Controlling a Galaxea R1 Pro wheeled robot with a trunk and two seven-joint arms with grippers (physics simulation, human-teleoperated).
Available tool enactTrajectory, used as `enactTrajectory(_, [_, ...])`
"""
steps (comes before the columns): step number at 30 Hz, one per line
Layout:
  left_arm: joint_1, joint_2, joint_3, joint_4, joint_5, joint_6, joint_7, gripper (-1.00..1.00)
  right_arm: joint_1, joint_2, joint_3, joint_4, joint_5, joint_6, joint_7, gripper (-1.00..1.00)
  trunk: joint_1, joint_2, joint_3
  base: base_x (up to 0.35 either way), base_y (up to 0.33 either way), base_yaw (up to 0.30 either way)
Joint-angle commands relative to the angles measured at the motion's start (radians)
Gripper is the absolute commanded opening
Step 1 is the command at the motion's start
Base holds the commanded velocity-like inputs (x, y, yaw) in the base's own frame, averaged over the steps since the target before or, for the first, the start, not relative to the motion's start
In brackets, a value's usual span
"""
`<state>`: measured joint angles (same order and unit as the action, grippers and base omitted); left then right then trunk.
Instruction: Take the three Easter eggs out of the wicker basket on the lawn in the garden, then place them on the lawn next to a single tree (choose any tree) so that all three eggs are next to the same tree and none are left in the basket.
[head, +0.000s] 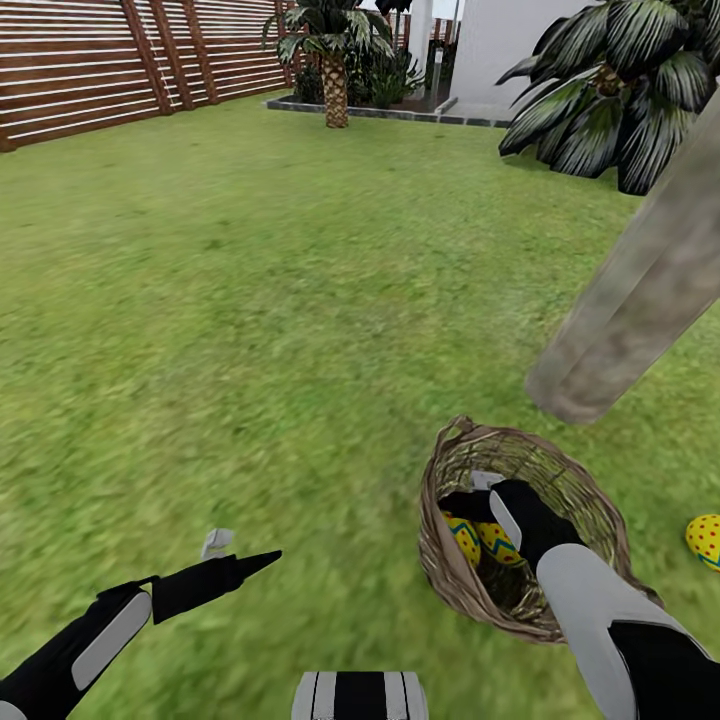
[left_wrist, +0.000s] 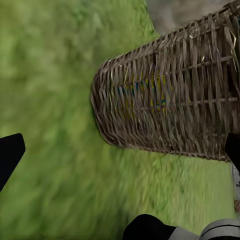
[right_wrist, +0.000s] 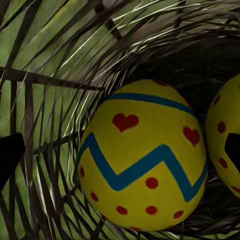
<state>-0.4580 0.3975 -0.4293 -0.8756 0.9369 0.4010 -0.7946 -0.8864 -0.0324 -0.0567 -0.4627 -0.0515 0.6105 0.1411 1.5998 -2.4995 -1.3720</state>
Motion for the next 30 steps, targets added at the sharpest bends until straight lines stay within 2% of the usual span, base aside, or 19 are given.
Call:
enactTrajectory(1, [0.0, -0.001, 0.0, 0.0, 0.0, 0.0, 0.0, 1.0, 0.0, 0.0, 0.0, -0.001, 0.0, 0.0, 0.0, 1.0, 0.001, -0.001, -0.004, 0.0, 0.0, 0.0])
enactTrajectory(10, [0.0, -0.002, 0.001, 0.0, 0.0, -0.001, -0.001, 1.0, 0.0, -0.001, -0.003, -0.01, 0.001, 0.0, 0.0, 1.0, 0.005, -0.003, -0.039, 0.0, 0.0, 0.0])
enactTrajectory(30, [0.001, -0.002, 0.001, 0.002, 0.002, -0.001, 0.002, 1.0, 0.0, -0.001, -0.003, -0.013, 0.001, 0.0, 0.0, 1.0, 0.005, -0.003, -0.039, 0.051, 0.015, 0.0])
